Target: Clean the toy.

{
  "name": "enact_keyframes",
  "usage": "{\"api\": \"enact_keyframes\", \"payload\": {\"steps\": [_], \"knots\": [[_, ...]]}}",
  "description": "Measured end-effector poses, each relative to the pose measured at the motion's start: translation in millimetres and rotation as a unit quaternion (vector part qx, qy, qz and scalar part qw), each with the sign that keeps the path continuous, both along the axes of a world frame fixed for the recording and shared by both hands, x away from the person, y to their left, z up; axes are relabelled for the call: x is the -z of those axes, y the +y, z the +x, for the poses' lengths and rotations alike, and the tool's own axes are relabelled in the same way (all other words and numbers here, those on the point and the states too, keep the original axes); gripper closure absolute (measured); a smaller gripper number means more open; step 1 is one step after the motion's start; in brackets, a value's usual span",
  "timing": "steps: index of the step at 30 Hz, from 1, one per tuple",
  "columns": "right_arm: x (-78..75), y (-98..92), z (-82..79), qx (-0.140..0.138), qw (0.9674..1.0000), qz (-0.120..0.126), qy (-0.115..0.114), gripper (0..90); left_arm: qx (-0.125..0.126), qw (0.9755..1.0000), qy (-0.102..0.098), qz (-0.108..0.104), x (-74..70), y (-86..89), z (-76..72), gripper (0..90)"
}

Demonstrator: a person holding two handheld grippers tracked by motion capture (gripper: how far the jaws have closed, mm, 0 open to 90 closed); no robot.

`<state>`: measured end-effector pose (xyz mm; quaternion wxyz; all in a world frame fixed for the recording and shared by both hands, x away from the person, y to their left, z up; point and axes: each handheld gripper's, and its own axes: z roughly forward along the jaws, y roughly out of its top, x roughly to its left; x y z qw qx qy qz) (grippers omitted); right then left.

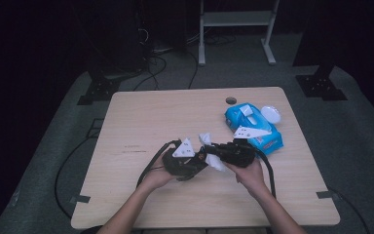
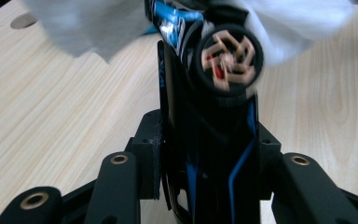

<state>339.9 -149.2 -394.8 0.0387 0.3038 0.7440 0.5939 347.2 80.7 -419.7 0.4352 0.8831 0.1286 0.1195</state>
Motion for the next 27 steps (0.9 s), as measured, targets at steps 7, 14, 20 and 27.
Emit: {"api": "enact_keyframes", "payload": {"steps": [7, 14, 20, 27], "knots": [[-1.5, -5.6, 1.1, 0.017, 0.9994, -0.025, -0.015, 82.9, -0.003, 1.0, -0.003, -0.008, -2.4, 4.7, -1.4, 57.0], [-10.2, 3.4, -3.7, 0.006, 0.9997, -0.013, -0.019, 83.0, 0.0, 0.9999, -0.009, -0.011, -3.7, 0.9, -2.0, 57.0], [-9.2, 2.7, -3.8, 0.011, 0.9994, -0.024, -0.023, 83.0, -0.003, 0.9999, -0.006, -0.016, -4.0, 6.3, -2.2, 57.0], [-1.2, -5.4, -0.8, 0.03, 0.999, -0.031, -0.015, 83.1, -0.005, 0.9996, -0.005, -0.027, -4.3, 7.0, -1.0, 57.0]]}}
